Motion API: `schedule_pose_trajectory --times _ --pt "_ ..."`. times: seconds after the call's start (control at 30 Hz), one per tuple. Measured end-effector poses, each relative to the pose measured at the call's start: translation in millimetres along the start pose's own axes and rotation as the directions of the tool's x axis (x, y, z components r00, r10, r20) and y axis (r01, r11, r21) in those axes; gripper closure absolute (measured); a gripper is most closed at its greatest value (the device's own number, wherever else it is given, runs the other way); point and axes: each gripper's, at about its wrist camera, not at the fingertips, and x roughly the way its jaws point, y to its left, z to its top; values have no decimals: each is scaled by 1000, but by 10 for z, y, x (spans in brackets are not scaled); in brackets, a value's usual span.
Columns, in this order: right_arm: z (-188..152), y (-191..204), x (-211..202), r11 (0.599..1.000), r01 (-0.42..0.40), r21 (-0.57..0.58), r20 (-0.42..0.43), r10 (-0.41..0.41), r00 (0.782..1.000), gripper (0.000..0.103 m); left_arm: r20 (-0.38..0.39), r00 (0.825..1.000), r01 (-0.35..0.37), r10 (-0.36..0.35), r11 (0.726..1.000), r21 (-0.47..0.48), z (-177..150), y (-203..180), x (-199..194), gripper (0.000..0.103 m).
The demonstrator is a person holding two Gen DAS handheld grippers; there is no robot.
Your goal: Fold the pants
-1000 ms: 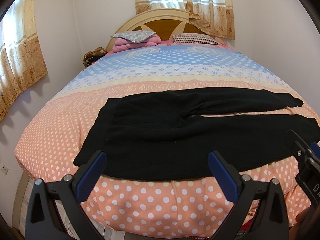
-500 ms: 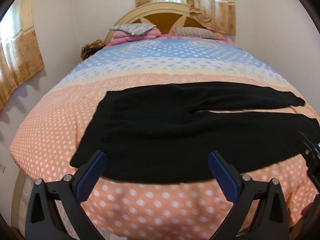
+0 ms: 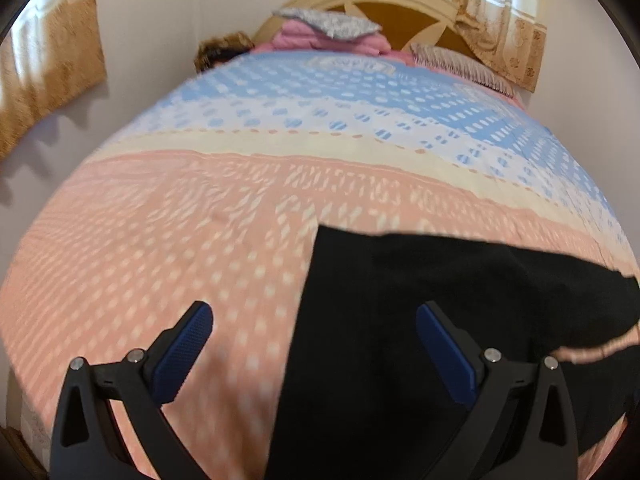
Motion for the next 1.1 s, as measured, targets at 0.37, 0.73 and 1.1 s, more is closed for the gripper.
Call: schedule_pose_trajectory --times 0.37,0.73,1.1 --pt "114 151 389 997 -57 -54 -79 53 995 3 -146 988 44 -47 999 -19 241 -74 774 38" --pt "794 5 898 976 -109 -187 -134 85 987 30 -80 994 76 -73 997 27 253 -151 757 79" --pt "1397 -110 2332 859 -285 -425 -415 95 905 30 -120 989 83 -87 996 -38 407 -17 910 36"
